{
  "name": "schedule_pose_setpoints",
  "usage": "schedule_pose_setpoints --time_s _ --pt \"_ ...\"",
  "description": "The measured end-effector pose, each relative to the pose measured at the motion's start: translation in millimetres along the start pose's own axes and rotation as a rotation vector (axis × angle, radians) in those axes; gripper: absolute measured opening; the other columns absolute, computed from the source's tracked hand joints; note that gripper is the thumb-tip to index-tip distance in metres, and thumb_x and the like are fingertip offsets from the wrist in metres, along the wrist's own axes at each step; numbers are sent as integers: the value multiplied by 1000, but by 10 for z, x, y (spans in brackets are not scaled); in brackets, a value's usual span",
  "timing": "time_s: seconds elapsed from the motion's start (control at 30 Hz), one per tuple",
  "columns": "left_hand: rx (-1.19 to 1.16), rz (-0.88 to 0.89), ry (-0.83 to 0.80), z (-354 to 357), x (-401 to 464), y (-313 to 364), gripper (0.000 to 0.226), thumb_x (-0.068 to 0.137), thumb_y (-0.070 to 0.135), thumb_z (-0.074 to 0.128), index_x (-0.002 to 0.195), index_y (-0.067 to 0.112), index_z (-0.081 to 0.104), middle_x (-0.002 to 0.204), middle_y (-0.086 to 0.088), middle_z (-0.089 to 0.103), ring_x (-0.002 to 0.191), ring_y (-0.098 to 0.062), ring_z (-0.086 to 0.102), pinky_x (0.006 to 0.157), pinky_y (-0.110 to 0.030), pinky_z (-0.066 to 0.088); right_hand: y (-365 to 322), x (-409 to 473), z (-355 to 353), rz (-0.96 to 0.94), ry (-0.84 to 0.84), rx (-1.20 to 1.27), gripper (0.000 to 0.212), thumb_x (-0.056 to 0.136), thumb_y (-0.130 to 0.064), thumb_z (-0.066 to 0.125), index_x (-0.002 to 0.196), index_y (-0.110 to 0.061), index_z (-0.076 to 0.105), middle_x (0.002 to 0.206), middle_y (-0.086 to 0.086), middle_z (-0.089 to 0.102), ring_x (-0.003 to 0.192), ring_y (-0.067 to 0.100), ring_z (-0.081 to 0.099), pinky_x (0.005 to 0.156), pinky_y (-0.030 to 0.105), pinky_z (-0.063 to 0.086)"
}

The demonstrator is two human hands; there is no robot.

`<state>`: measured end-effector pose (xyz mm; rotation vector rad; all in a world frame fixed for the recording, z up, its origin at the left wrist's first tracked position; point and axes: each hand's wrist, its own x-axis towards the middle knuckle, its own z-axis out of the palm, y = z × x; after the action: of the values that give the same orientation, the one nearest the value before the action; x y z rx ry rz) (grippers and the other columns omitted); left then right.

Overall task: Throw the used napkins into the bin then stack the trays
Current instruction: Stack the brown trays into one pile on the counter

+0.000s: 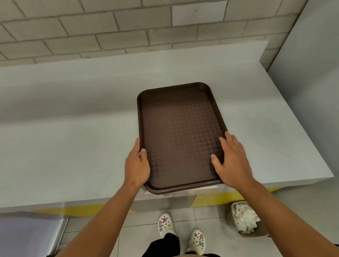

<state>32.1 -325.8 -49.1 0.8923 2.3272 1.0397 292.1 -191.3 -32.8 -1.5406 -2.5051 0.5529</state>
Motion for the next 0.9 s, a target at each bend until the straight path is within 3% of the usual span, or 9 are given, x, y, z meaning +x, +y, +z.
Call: schedule_pose_setpoints --time_s 0.17,0.33,0.6,0.9 --pt "13 77 -138 -253 124 -31 49 106 34 38 155 31 32 151 1 47 129 -22 55 109 -40 44 -290 -36 -22 -74 4 -22 66 99 -42 51 155 -14 29 166 11 18 155 34 6 126 51 8" --pt "224 224 -161 -456 540 -18 47 104 37 45 149 26 42 151 -1 46 114 -10 53 99 -28 43 -886 -256 105 -241 -132 108 71 100 -47 47 159 -19 19 169 2 6 156 24 -4 126 45 0" --pt "394 440 -246 -546 1288 116 41 105 32 45 144 21 50 152 -5 45 140 -21 41 118 -36 32 -1527 -275 494 -351 -287 176 73 101 -52 44 160 -18 17 170 1 -1 156 22 -6 126 42 -1" --pt "570 491 -378 -565 2090 259 46 106 41 37 145 22 49 160 -3 33 147 -23 30 121 -38 24 -1747 -144 706 -371 -310 91 85 96 -66 38 160 -16 15 170 0 1 155 19 -15 125 43 -11"
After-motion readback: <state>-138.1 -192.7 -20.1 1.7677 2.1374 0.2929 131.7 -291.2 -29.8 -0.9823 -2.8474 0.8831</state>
